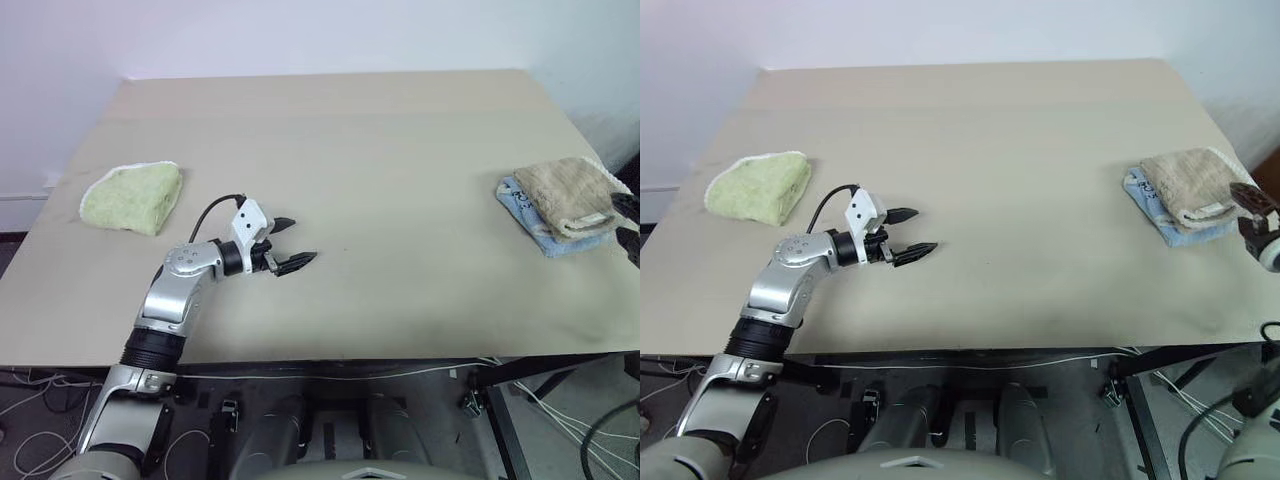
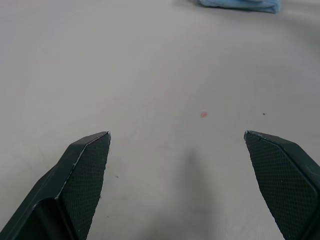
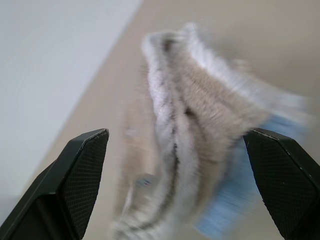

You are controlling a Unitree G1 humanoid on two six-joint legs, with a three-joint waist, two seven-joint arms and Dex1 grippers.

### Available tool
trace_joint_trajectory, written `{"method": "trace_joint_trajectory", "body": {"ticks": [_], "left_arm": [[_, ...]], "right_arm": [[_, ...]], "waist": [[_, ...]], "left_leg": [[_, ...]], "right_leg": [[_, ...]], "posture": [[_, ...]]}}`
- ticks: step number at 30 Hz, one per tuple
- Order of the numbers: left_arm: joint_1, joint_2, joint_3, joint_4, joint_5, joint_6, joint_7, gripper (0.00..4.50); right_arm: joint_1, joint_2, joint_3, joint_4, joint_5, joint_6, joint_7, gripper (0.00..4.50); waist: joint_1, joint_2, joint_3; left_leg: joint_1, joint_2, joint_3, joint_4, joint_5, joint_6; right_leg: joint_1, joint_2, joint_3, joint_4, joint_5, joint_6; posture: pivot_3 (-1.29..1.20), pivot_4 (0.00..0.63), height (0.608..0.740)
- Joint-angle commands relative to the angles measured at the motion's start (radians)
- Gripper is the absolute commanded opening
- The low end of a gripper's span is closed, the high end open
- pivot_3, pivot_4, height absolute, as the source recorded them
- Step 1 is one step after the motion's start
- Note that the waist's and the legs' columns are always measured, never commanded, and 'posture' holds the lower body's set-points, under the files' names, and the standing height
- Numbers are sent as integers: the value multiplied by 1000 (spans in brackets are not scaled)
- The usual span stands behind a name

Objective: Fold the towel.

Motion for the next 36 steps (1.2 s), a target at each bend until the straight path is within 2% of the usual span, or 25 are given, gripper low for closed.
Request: {"method": "trace_joint_trajectory", "body": {"ticks": [1, 4, 8, 11, 14, 21, 28, 36], "left_arm": [[-19, 4, 9, -9, -4, -26, -13, 4500], [-28, 2, 19, -3, 1, -61, -9, 4500], [-42, 5, 58, -28, -85, -14, -59, 4500], [-60, 8, 85, -43, -119, 6, -58, 4500], [-64, 31, 86, -86, -167, 96, -91, 4500], [-16, 112, 97, -217, -249, 206, -171, 4500], [63, 187, 129, -308, -279, 229, -188, 4500], [148, 228, 195, -344, -270, 210, -119, 4500]], "right_arm": [[48, -65, -32, -33, 7, 17, 36, 4488], [131, -97, -12, -166, 14, 47, 111, 4488], [262, -82, 61, -517, -26, -70, 207, 4488], [264, -72, 116, -699, -22, -135, 265, 4488], [243, -60, 226, -822, -38, -177, 312, 4488], [148, -24, 518, -969, -118, -274, 395, 4488], [146, 62, 757, -979, -249, -394, 489, 4488], [88, 158, 807, -949, -216, -365, 558, 4488]], "waist": [[0, 0, 0], [-1, 3, -1], [-8, 6, -3], [-10, 7, -4], [-4, 7, -4], [1, 7, -4], [1, 7, -4], [2, 7, -4]], "left_leg": [[0, 0, 0, 0, 0, 0], [0, 0, 0, 0, 0, 0], [0, 0, 0, 0, 0, 0], [0, 0, 1, 3, 0, 0], [0, 0, 0, 7, 0, 0], [0, 0, 0, 9, -1, 0], [0, 0, 0, 8, -1, 0], [0, 0, -1, 7, -2, -2]], "right_leg": [[0, 0, 0, 0, 0, 0], [0, 0, 0, 0, 0, 0], [0, 0, 0, 1, 0, 0], [0, 0, 0, 3, 0, 1], [1, 1, -1, 6, 0, 1], [1, 0, -1, 6, 0, 1], [1, 0, 0, 5, 0, 0], [1, 0, 0, 5, 0, 0]], "posture": [[0, 150, 740], [0, 150, 740], [0, 150, 740], [0, 150, 740], [0, 150, 740], [0, 150, 740], [0, 150, 740], [0, 150, 740]]}}
